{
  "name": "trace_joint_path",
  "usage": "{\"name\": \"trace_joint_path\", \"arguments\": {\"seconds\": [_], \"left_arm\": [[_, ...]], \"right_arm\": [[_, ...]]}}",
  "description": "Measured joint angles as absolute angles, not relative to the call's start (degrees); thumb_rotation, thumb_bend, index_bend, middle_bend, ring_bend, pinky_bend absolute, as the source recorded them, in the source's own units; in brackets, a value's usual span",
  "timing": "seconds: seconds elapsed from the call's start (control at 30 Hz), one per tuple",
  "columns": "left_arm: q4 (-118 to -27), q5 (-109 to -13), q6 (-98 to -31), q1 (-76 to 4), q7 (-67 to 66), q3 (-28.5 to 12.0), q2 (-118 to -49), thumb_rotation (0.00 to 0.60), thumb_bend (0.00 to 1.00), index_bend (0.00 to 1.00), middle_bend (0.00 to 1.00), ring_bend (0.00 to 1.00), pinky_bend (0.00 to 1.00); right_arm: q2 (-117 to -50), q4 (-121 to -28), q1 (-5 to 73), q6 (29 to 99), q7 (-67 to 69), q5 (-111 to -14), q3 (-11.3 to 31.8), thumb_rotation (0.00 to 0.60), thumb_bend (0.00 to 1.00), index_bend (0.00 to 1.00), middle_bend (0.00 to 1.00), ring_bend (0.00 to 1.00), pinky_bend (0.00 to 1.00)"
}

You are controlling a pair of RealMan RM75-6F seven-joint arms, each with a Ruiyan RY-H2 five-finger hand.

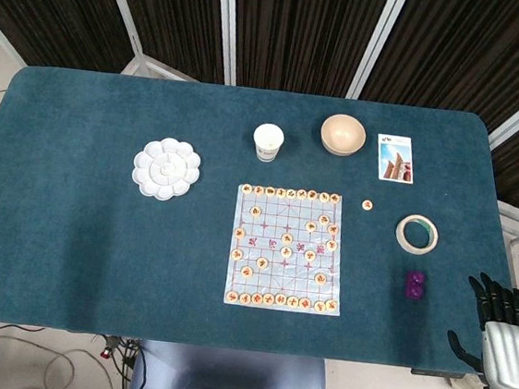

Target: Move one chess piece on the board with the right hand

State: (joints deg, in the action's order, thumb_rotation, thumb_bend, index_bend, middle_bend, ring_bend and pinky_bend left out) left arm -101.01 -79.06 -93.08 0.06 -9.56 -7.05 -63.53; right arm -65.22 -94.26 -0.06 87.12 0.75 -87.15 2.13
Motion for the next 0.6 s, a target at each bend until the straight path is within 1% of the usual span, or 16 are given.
{"name": "trace_joint_path", "arguments": {"seconds": [0.2,0.37,0.47,0.6], "left_arm": [[-100.97,-78.87,-92.63,-0.13,-9.91,-7.03,-63.64,0.600,0.00,0.05,0.00,0.00,0.00],[-100.93,-79.01,-92.56,-0.21,-10.26,-6.95,-63.87,0.600,0.00,0.05,0.00,0.00,0.00],[-101.03,-79.26,-92.49,-0.25,-10.56,-6.77,-63.97,0.600,0.00,0.05,0.00,0.00,0.00],[-101.10,-79.31,-92.75,-0.18,-10.96,-6.75,-64.16,0.600,0.00,0.05,0.00,0.00,0.00]], "right_arm": [[-63.99,-96.09,0.30,85.96,5.00,-87.68,1.62,0.600,0.38,0.00,0.00,0.00,0.09],[-62.04,-97.82,2.22,83.72,3.07,-88.37,1.99,0.600,0.38,0.00,0.00,0.00,0.09],[-59.83,-100.13,4.74,79.60,3.44,-88.07,2.59,0.600,0.38,0.00,0.00,0.00,0.09],[-56.97,-103.43,9.64,71.32,5.22,-85.92,4.08,0.600,0.38,0.02,0.00,0.00,0.08]]}}
